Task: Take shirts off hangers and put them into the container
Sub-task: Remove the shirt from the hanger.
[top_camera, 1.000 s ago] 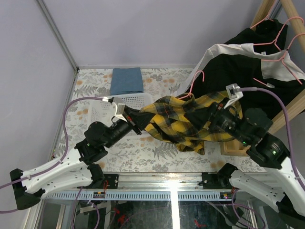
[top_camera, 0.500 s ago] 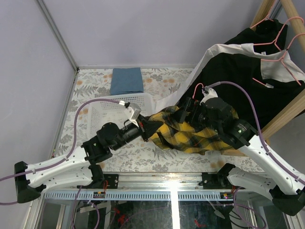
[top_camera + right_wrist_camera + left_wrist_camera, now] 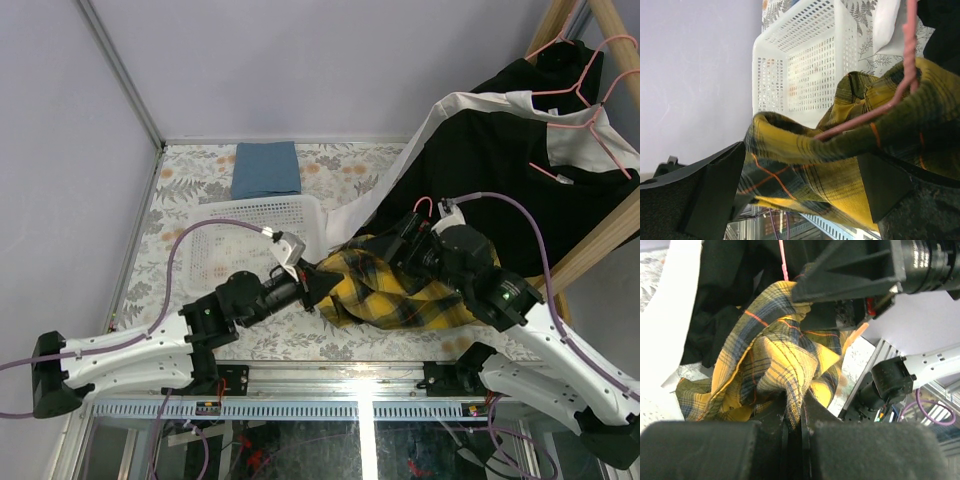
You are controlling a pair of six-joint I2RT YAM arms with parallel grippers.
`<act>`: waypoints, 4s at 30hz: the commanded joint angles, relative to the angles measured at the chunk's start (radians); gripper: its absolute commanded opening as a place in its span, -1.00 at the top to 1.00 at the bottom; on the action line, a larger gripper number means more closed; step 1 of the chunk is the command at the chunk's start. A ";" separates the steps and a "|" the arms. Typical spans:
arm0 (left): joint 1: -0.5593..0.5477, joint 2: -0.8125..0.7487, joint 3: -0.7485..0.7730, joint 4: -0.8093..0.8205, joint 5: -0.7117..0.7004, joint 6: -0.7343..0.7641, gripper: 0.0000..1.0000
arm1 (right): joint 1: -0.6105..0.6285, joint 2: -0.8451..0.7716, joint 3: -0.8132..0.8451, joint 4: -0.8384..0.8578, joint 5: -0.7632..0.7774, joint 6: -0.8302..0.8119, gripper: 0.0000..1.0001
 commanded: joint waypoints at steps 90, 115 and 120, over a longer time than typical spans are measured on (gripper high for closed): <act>0.837 -0.183 0.142 -0.620 0.123 -0.362 -0.97 | 0.007 0.437 0.669 -0.564 -0.915 -0.994 1.00; 0.480 -0.228 -0.060 0.178 0.598 -0.171 -0.55 | 0.029 0.574 0.393 -0.129 -0.983 -0.721 0.99; 0.303 -0.159 -0.060 0.242 0.366 -0.045 -0.30 | 0.033 0.570 0.381 -0.128 -0.983 -0.712 0.99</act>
